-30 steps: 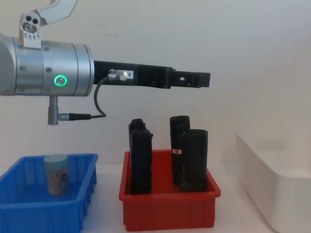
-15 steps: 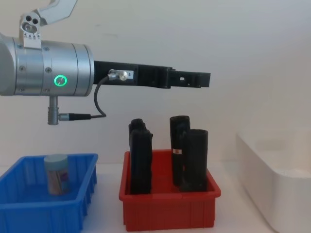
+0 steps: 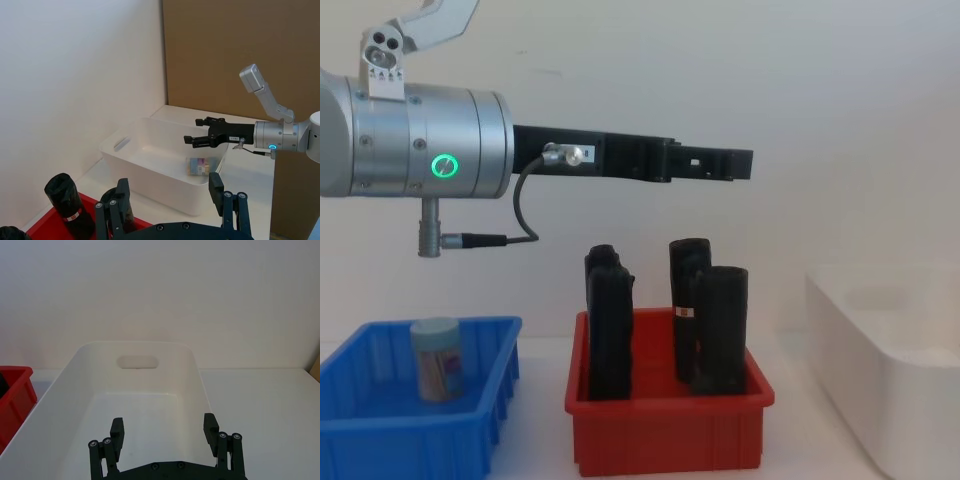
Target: Pick the cotton swabs from the blue box and place them into the white box.
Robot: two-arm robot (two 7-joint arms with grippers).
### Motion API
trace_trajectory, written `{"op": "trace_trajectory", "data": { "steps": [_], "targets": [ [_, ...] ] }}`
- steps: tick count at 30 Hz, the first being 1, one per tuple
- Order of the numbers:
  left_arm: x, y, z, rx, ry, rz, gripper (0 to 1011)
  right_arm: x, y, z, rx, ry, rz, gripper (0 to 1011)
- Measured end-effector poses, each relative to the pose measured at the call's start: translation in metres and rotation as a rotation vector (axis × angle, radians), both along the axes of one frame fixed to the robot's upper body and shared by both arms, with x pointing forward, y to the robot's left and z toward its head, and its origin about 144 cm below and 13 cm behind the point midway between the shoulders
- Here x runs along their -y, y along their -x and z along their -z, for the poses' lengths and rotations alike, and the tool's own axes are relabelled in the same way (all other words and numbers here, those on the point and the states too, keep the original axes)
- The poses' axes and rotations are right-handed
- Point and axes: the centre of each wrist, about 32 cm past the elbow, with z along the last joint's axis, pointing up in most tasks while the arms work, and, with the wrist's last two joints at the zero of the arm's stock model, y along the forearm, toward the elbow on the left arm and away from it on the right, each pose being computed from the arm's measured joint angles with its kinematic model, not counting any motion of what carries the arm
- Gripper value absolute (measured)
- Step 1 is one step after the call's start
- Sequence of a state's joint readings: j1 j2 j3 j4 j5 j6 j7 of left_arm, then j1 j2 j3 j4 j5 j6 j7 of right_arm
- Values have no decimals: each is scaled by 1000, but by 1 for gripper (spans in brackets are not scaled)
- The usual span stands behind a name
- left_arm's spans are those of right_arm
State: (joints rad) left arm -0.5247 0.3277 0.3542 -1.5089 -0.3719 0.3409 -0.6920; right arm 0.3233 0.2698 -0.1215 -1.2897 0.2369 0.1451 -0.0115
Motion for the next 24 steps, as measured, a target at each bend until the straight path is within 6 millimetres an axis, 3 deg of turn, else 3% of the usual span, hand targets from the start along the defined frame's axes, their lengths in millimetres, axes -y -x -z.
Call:
{"op": "trace_trajectory", "data": {
  "steps": [14,24],
  "targets": [
    [1,3,5,9,-4,-26,1003,-3,6,-1,19,1,-15,1001],
    [5,14,23,48,-22,-127,1003,-17,32,-2,68,0,-101,1001]
  ]
}}
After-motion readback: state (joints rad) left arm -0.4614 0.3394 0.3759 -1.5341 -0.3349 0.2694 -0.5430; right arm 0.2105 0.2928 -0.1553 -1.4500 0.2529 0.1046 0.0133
